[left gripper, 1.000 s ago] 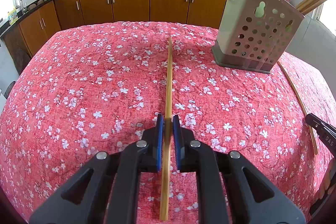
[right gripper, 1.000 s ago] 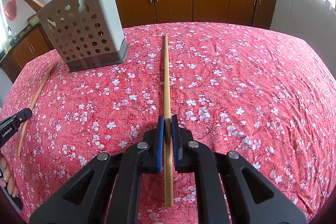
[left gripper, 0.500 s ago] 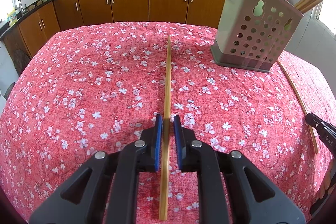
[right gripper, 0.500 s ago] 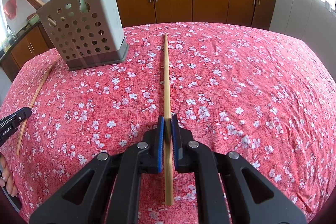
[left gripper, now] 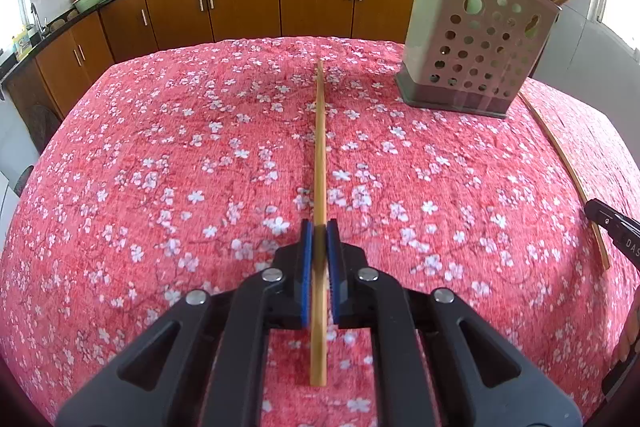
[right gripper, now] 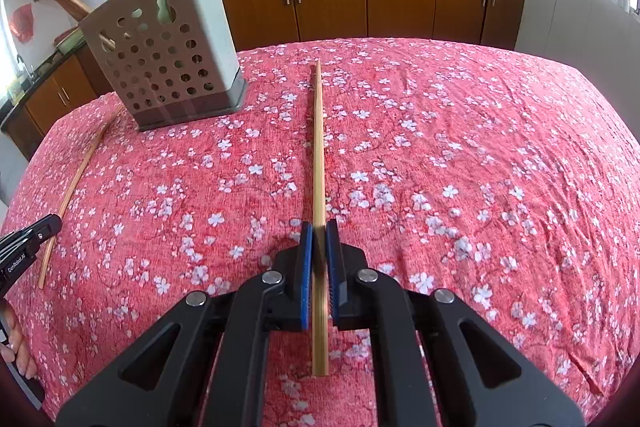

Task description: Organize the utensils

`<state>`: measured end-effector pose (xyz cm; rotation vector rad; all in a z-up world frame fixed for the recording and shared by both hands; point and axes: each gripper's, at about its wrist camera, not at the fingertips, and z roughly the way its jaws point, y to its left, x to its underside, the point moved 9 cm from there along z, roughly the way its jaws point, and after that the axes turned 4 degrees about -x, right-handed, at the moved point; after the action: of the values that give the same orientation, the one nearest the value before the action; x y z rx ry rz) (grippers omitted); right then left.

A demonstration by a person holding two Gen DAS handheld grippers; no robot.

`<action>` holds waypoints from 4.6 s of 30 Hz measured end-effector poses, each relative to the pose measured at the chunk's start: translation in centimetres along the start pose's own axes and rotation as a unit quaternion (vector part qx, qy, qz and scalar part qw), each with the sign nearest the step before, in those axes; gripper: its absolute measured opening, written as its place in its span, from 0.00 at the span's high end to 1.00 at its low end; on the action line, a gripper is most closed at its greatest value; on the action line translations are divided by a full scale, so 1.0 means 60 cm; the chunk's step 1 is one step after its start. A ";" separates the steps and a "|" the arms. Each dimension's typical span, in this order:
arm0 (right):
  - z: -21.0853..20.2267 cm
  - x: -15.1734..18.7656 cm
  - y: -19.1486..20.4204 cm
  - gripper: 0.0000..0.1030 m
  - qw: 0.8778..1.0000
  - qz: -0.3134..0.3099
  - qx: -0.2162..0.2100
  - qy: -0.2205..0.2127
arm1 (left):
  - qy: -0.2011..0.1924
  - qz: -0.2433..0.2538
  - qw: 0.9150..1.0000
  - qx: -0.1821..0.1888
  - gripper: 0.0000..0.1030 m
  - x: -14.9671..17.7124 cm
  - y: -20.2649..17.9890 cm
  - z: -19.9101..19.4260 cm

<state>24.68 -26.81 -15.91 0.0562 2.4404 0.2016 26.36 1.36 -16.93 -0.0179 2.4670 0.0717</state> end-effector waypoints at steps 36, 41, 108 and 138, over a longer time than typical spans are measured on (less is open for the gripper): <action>-0.223 -0.146 0.024 0.92 0.982 0.009 -0.049 -0.183 | -0.153 -0.059 0.984 0.065 0.92 -0.156 0.018 -0.235; -0.238 -0.176 0.048 0.92 0.978 -0.009 -0.056 -0.199 | -0.168 -0.053 0.981 0.076 0.92 -0.181 0.006 -0.256; -0.292 -0.214 0.109 0.38 0.960 -0.042 -0.054 -0.271 | -0.294 -0.039 0.954 0.044 0.18 -0.249 -0.016 -0.342; -0.272 0.026 0.102 0.02 0.972 -0.063 -0.004 -0.228 | -0.234 0.004 0.972 -0.012 0.04 0.046 -0.019 -0.294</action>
<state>12.97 -22.78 -3.58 -0.0531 1.9772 0.1254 13.22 -0.75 -4.92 -0.0011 1.9943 0.0962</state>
